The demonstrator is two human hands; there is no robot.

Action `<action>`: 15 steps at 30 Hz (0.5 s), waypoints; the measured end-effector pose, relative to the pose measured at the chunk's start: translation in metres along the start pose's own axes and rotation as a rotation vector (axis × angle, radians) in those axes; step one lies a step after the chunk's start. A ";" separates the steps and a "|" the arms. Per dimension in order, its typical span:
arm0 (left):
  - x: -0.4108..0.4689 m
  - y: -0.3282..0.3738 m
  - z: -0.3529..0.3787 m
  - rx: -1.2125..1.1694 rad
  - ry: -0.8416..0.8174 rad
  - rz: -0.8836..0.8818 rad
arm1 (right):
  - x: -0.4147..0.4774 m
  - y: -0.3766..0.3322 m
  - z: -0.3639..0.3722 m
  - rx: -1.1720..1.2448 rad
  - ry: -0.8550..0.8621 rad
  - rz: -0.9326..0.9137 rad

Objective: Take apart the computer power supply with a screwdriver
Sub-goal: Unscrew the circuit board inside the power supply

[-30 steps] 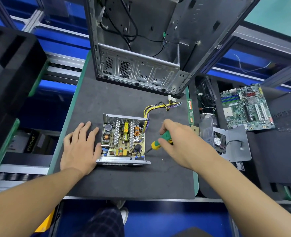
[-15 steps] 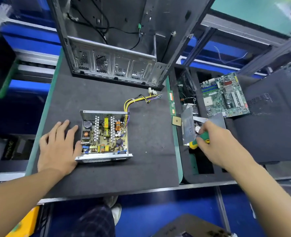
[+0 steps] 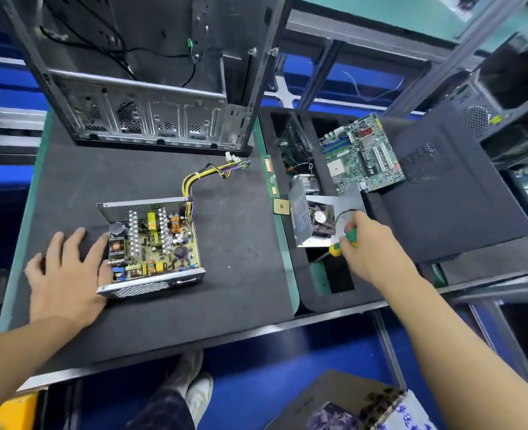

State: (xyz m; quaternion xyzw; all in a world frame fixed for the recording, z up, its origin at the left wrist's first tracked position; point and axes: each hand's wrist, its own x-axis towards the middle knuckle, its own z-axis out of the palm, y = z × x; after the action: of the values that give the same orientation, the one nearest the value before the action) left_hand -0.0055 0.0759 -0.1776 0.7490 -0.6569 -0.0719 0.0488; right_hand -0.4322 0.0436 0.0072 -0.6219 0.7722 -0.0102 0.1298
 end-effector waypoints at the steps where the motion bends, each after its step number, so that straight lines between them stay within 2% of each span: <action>1: 0.000 0.007 0.001 0.004 -0.009 0.040 | 0.000 0.003 0.001 0.008 0.002 0.010; 3: -0.001 0.025 0.004 -0.003 -0.019 0.111 | 0.000 0.007 0.002 0.024 0.003 0.029; 7: -0.004 0.050 0.014 -0.040 -0.009 0.089 | -0.002 0.016 0.006 0.004 0.003 0.063; 11: -0.003 0.049 0.019 -0.014 0.003 0.094 | -0.009 0.023 0.020 -0.085 0.074 0.097; 15: -0.004 0.053 0.019 -0.015 0.016 0.066 | -0.011 0.021 0.034 0.116 -0.048 0.110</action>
State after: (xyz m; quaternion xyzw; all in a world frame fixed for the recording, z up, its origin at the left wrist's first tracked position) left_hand -0.0606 0.0732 -0.1871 0.7269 -0.6804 -0.0693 0.0620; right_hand -0.4429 0.0635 -0.0270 -0.5700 0.8001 -0.0328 0.1842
